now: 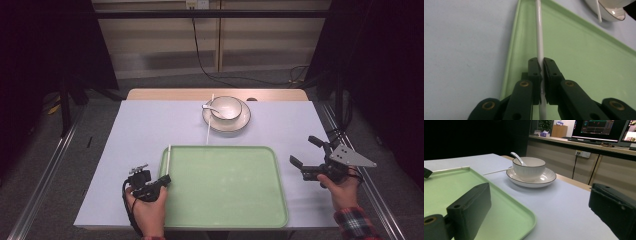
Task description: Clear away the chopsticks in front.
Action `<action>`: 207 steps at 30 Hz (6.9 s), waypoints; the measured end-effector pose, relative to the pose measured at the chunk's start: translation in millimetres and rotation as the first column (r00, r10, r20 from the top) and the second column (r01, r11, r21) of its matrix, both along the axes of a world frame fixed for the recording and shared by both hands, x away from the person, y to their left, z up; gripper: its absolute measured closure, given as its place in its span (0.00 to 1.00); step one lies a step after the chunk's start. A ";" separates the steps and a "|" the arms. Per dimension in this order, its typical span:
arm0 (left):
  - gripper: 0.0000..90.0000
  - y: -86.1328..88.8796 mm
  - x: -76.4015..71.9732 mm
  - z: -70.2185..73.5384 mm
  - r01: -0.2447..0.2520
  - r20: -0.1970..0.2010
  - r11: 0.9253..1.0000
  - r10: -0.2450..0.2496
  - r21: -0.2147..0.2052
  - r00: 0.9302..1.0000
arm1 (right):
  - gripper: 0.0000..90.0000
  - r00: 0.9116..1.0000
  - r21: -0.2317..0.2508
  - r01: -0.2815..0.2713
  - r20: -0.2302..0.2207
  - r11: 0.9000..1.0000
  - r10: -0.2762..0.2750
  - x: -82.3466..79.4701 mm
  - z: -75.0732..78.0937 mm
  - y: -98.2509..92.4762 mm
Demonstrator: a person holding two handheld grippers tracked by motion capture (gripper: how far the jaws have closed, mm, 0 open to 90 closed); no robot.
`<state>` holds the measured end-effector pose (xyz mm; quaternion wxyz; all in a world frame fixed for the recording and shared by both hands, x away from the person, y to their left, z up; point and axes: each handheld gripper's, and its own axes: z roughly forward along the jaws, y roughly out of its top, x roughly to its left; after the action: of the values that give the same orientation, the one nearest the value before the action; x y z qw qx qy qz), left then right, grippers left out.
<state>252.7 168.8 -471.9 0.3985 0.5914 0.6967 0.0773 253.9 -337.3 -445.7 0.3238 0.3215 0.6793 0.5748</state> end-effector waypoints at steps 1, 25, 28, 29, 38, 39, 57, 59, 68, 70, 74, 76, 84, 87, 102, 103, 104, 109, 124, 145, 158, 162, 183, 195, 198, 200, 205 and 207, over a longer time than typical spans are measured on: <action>0.95 -0.4 -1.0 -0.2 0.004 -0.001 1.000 -0.004 -0.008 1.000 | 0.04 1.000 0.001 0.003 0.000 1.000 -0.003 -0.2 0.1 0.0; 0.94 -4.7 -1.8 -0.3 -0.019 -0.008 0.999 0.019 0.040 1.000 | 0.04 1.000 -0.008 -0.007 -0.003 1.000 0.007 -0.6 0.2 0.2; 0.94 -5.3 -1.9 -0.4 -0.022 -0.007 0.999 0.022 0.037 1.000 | 0.04 1.000 -0.011 -0.007 -0.005 1.000 0.007 -0.7 0.3 0.0; 0.94 -5.0 -2.0 -0.4 -0.020 -0.007 0.999 0.020 0.040 1.000 | 0.04 1.000 -0.010 -0.007 -0.004 1.000 0.007 -0.7 0.3 0.0; 0.90 -3.5 -0.5 2.1 -0.021 0.004 0.999 0.021 0.032 1.000 | 0.04 1.000 -0.007 -0.011 -0.002 1.000 0.011 -0.5 0.2 0.0; 0.89 -3.7 0.0 3.0 -0.026 0.006 1.000 0.026 0.015 1.000 | 0.04 1.000 -0.008 -0.008 -0.002 1.000 0.008 -0.6 0.3 -0.1; 0.69 0.2 42.6 22.4 0.017 0.123 1.000 -0.018 0.007 0.992 | 0.04 1.000 -0.004 -0.006 0.000 1.000 0.006 -0.8 0.7 -0.4; 0.65 -0.3 50.1 25.9 0.028 0.131 1.000 -0.029 0.007 0.991 | 0.04 1.000 -0.005 -0.006 0.000 1.000 0.006 -0.8 0.6 -0.4; 0.56 -3.9 84.7 31.2 0.116 0.183 0.992 -0.124 0.055 0.975 | 0.04 1.000 -0.011 -0.013 -0.001 1.000 0.013 -0.5 0.4 -0.5; 0.52 -6.1 91.4 32.1 0.123 0.189 0.992 -0.128 0.041 0.974 | 0.04 1.000 -0.009 -0.013 -0.003 1.000 0.013 -0.6 0.3 -0.2; 0.45 -7.9 104.0 34.4 0.152 0.220 0.987 -0.160 0.053 0.962 | 0.04 1.000 -0.005 -0.007 -0.002 1.000 0.007 -0.7 0.6 -0.4; 0.44 -8.8 110.0 35.8 0.158 0.226 0.986 -0.167 0.056 0.960 | 0.04 1.000 -0.006 -0.010 -0.003 1.000 0.010 -0.7 0.6 -0.5; 0.30 -13.9 137.2 36.6 0.199 0.247 0.979 -0.205 0.050 0.947 | 0.04 1.000 -0.010 -0.012 -0.003 1.000 0.012 -0.5 0.2 0.0; 0.28 -16.7 145.9 35.1 0.218 0.249 0.973 -0.230 0.075 0.941 | 0.04 1.000 -0.012 -0.013 0.000 1.000 0.013 -0.4 0.3 -0.4; 0.13 -35.8 183.7 30.1 0.266 0.237 0.959 -0.283 0.103 0.929 | 0.04 1.000 -0.009 -0.011 -0.003 1.000 0.011 -0.7 0.2 -0.1; 0.12 -37.6 185.6 29.8 0.268 0.242 0.958 -0.285 0.102 0.928 | 0.04 1.000 -0.010 -0.011 -0.002 1.000 0.011 -0.6 0.2 -0.3; 0.12 -39.1 187.4 29.7 0.271 0.244 0.957 -0.288 0.101 0.926 | 0.04 1.000 -0.011 -0.011 -0.001 1.000 0.011 -0.4 0.1 -0.3; 0.10 -47.5 195.3 25.6 0.288 0.244 0.950 -0.310 0.121 0.919 | 0.04 1.000 -0.013 -0.012 0.001 1.000 0.012 -0.1 0.0 -0.3; 0.09 -77.4 215.0 18.8 0.342 0.218 0.925 -0.373 0.167 0.902 | 0.04 1.000 -0.008 -0.017 -0.001 1.000 0.017 -0.3 0.0 -0.4; 0.12 -99.7 229.9 1.5 0.373 0.156 0.899 -0.412 0.231 0.898 | 0.04 1.000 -0.010 -0.016 -0.002 1.000 0.016 0.4 -0.7 0.1; 0.23 -105.3 233.1 -5.6 0.388 0.141 0.894 -0.424 0.223 0.895 | 0.04 1.000 -0.011 -0.016 -0.003 1.000 0.016 0.6 -0.8 -0.8; 0.31 -105.5 233.3 -6.8 0.390 0.137 0.897 -0.421 0.207 0.896 | 0.04 1.000 -0.009 -0.014 -0.003 1.000 0.014 0.4 -0.6 -1.1; 0.65 -105.7 233.9 -4.5 0.368 0.117 0.919 -0.385 0.142 0.915 | 0.04 1.000 -0.007 -0.016 0.002 1.000 0.016 0.7 -0.3 -1.3; 0.78 -104.9 234.4 -1.8 0.341 0.091 0.936 -0.348 0.085 0.933 | 0.04 1.000 -0.006 -0.015 -0.001 1.000 0.015 0.4 -0.3 -1.6; 0.83 -103.7 233.1 0.8 0.343 0.098 0.935 -0.351 0.092 0.931 | 0.04 1.000 -0.004 -0.020 -0.001 1.000 0.020 0.3 -0.3 -1.7; 0.84 -102.8 232.8 1.4 0.340 0.098 0.937 -0.347 0.079 0.933 | 0.04 1.000 -0.006 -0.016 -0.001 1.000 0.016 0.6 -0.4 -1.8; 0.90 -100.9 230.3 4.0 0.334 0.097 0.941 -0.337 0.050 0.936 | 0.04 1.000 -0.004 -0.021 0.000 1.000 0.021 0.3 -0.1 -1.7; 0.94 -100.7 229.0 5.4 0.331 0.102 0.943 -0.334 0.042 0.937 | 0.04 1.000 -0.003 -0.020 -0.001 1.000 0.020 0.4 -0.2 -1.4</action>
<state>481.7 68.1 -466.6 0.4357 0.7004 0.5633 0.0490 254.2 -338.7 -445.9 0.3184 0.3146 0.6833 0.5769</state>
